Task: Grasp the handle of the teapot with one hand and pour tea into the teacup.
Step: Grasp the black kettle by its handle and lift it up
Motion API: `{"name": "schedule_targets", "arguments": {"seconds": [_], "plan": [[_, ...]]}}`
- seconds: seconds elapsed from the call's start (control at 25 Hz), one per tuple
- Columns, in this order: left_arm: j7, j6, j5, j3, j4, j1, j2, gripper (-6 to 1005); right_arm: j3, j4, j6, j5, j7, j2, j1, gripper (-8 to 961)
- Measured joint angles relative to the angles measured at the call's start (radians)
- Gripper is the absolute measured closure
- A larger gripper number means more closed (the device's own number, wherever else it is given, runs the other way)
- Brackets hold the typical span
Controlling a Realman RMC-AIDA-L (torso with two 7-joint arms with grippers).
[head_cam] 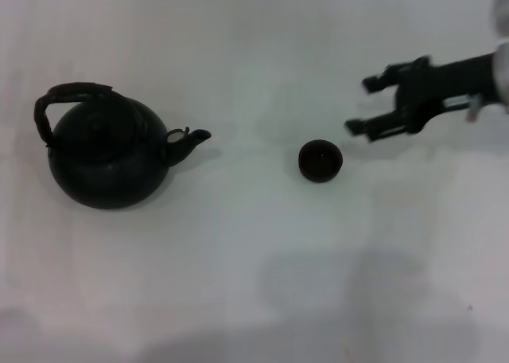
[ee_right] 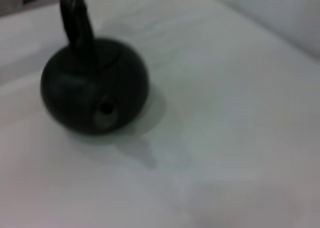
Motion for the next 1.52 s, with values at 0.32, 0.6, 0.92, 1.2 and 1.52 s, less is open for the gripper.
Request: {"name": "schedule_targets", "arguments": {"seconds": [0.32, 0.6, 0.92, 1.2, 1.52], "plan": [[-0.025, 0.099, 0.229, 0.002, 0.004, 0.079, 0.002, 184, 0.325, -0.102, 0.048, 0.086, -0.128, 0.022, -0.118, 90], [-0.247, 0.229, 0.445, 0.001, 0.100, 0.214, 0.002, 184, 0.499, 0.041, -0.026, 0.249, -0.287, 0.023, -0.140, 96], [-0.288, 0.375, 0.500, 0.001, 0.129, 0.337, 0.001, 184, 0.549, 0.101, -0.114, 0.317, -0.351, 0.023, -0.136, 97], [-0.382, 0.372, 0.617, 0.001, 0.182, 0.327, 0.004, 182, 0.538, 0.137, -0.156, 0.339, -0.397, 0.025, -0.126, 98], [-0.500, 0.350, 0.764, 0.001, 0.279, 0.287, 0.005, 185, 0.550, 0.240, -0.203, 0.369, -0.485, 0.025, -0.122, 98]]}}
